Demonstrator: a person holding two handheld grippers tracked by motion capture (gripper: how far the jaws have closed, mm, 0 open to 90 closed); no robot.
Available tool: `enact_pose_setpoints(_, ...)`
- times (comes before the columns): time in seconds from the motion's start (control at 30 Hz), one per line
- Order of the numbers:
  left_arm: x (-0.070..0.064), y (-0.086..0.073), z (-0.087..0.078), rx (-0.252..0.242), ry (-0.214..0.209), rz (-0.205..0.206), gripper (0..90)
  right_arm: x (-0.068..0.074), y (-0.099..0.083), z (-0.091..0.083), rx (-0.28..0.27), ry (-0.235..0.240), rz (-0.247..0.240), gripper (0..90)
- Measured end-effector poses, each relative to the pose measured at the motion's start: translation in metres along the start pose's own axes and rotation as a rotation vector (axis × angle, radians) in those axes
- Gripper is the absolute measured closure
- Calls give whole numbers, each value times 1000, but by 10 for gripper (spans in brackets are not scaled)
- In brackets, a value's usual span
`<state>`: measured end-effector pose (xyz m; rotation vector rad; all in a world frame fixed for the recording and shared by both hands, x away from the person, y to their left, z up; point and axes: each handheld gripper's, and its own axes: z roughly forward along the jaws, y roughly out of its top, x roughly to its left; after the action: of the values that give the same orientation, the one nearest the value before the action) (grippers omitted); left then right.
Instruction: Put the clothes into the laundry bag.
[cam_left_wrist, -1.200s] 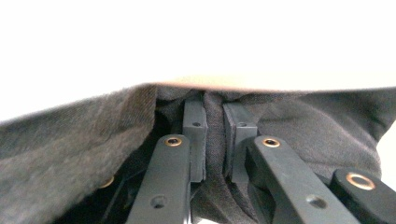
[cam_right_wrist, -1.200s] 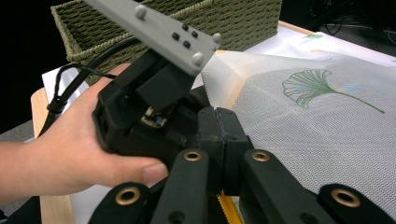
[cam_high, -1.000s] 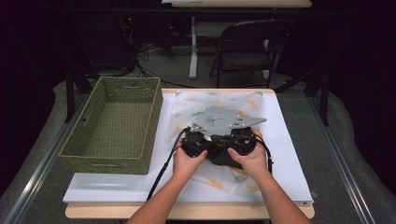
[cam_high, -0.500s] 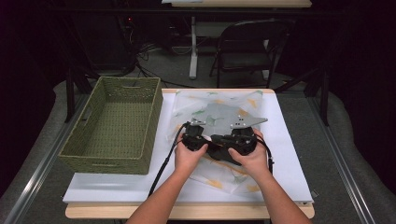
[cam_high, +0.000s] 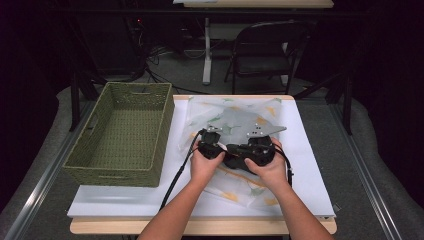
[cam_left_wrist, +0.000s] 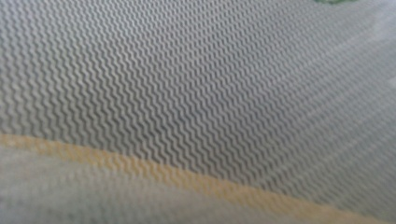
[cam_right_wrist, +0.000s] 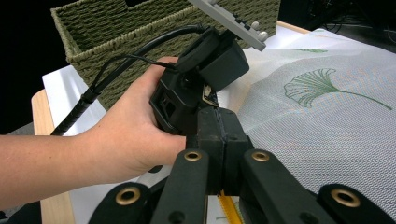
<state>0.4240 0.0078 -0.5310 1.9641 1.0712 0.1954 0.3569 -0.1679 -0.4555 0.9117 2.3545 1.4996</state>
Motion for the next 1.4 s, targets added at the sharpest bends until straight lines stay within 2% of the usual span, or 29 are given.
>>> enact_pose_setpoints(0.1,0,2,3,2,3,-2,790,-2,-1,1,-1,-5,9,900)
enact_pose_setpoints(0.13,1,2,4,-1,5,9,789,-3,-2,1,0,-7,9,900)
enact_pose_setpoints(0.2,1,2,6,0,-3,-4,785,-4,-2,1,2,-12,11,900)
enact_pose_setpoints(0.27,2,1,5,7,-2,6,769,-5,-2,1,1,-14,13,900)
enact_pose_setpoints(0.3,0,-1,-7,12,-11,19,742,-5,-2,0,1,-15,15,900)
enact_pose_setpoints(0.33,0,-1,-7,12,-11,19,553,-5,-2,0,1,-15,15,900)
enact_pose_setpoints(0.53,0,-1,-7,12,-11,19,553,-8,-3,-2,-8,-18,25,900)
enact_pose_setpoints(0.57,1,-5,-19,26,-47,18,553,-8,-3,-2,-8,-18,25,900)
enact_pose_setpoints(0.6,1,-7,-21,28,-52,24,508,-9,-3,-2,-7,-25,24,900)
enact_pose_setpoints(0.67,-1,-9,-26,33,-66,29,475,-8,-3,-2,-6,-25,22,900)
enact_pose_setpoints(0.7,-1,-9,-26,33,-66,29,467,-8,-3,-2,-6,-25,22,900)
enact_pose_setpoints(0.73,-2,-12,-30,39,-64,58,461,-8,-3,-2,-5,-26,22,900)
enact_pose_setpoints(0.77,-4,-13,-32,36,-70,50,459,-8,-3,-2,-6,-27,22,900)
enact_pose_setpoints(0.8,-4,-14,-34,41,-73,60,459,-9,-3,-2,-6,-28,22,900)
enact_pose_setpoints(0.87,-7,-18,-35,46,-78,61,452,-9,-3,-3,-7,-27,21,900)
enact_pose_setpoints(0.9,-6,-20,-35,52,-79,76,446,-9,-3,-3,-7,-27,22,900)
enact_pose_setpoints(0.97,-8,-25,-35,58,-92,58,434,-9,-3,-3,-7,-28,22,900)
enact_pose_setpoints(1.07,-7,-29,-35,60,-100,68,424,-9,-3,-3,-6,-27,23,900)
enact_pose_setpoints(1.13,-9,-34,-35,74,-109,60,417,-9,-3,-3,-4,-29,24,900)
enact_pose_setpoints(1.4,-9,-48,-31,118,-107,75,439,-9,-3,-4,-5,-27,23,900)
